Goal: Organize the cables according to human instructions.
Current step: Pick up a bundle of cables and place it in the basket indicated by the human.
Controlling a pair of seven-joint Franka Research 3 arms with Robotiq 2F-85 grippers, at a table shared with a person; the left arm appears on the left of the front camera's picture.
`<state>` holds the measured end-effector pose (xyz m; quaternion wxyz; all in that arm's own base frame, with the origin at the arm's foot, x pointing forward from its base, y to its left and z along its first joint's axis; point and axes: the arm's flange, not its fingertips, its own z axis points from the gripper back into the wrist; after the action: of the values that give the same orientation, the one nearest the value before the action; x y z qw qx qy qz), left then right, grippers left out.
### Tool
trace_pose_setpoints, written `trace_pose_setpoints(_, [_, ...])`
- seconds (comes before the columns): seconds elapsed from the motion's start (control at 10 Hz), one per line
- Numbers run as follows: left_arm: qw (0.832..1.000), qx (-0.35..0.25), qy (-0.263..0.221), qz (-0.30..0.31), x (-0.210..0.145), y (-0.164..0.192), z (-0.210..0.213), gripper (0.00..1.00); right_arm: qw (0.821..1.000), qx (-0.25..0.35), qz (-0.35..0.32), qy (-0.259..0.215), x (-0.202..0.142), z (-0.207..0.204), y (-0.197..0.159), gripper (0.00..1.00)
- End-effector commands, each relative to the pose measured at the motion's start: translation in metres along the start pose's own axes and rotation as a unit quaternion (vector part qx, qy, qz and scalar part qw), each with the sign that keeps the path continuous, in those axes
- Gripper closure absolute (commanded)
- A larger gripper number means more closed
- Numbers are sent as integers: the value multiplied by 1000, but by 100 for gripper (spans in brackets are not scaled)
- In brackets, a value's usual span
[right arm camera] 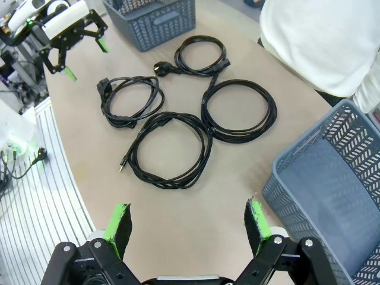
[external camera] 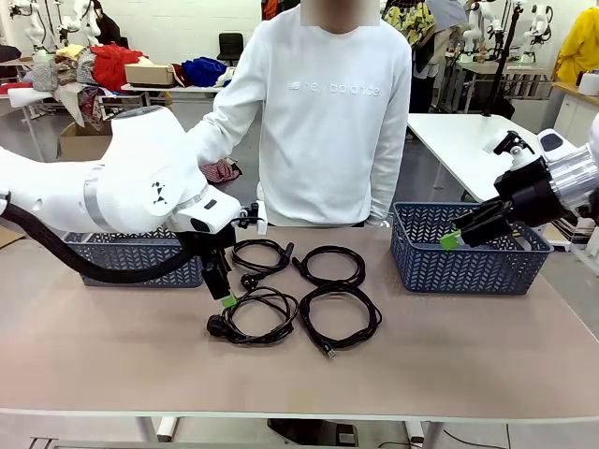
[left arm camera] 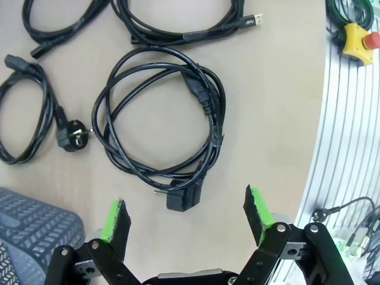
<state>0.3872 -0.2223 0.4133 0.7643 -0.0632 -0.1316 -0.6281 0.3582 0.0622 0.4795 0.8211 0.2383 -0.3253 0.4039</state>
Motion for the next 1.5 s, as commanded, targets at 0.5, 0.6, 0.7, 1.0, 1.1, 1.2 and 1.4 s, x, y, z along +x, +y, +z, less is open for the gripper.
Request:
trace_pose_setpoints(0.5, [999, -11, 14, -31, 10, -7, -16, 0, 1000, 6, 13, -10, 2, -2, -5, 0])
trace_pose_setpoints(0.6, [999, -16, 23, -41, 16, -8, -25, 0, 1000, 6, 13, -10, 2, -2, -5, 0])
trace_pose_setpoints(0.7, [998, -25, 33, -52, 20, -11, -33, 0, 1000, 6, 13, -10, 2, -2, -5, 0])
trace_pose_setpoints(1.0, [994, -48, 69, -76, 30, -25, -63, 0, 1000, 6, 13, -10, 2, -2, -5, 0])
trace_pose_setpoints(1.1, [992, -54, 78, -81, 31, -27, -74, 0, 1000, 6, 13, -10, 2, -2, -5, 0])
trace_pose_setpoints(1.2, [991, -60, 82, -85, 34, -26, -83, 0, 1000, 6, 13, -10, 2, -2, -5, 0])
trace_pose_setpoints(1.4, [990, -61, 95, -89, 39, -21, -98, 0, 1000, 6, 13, -10, 2, -2, -5, 0])
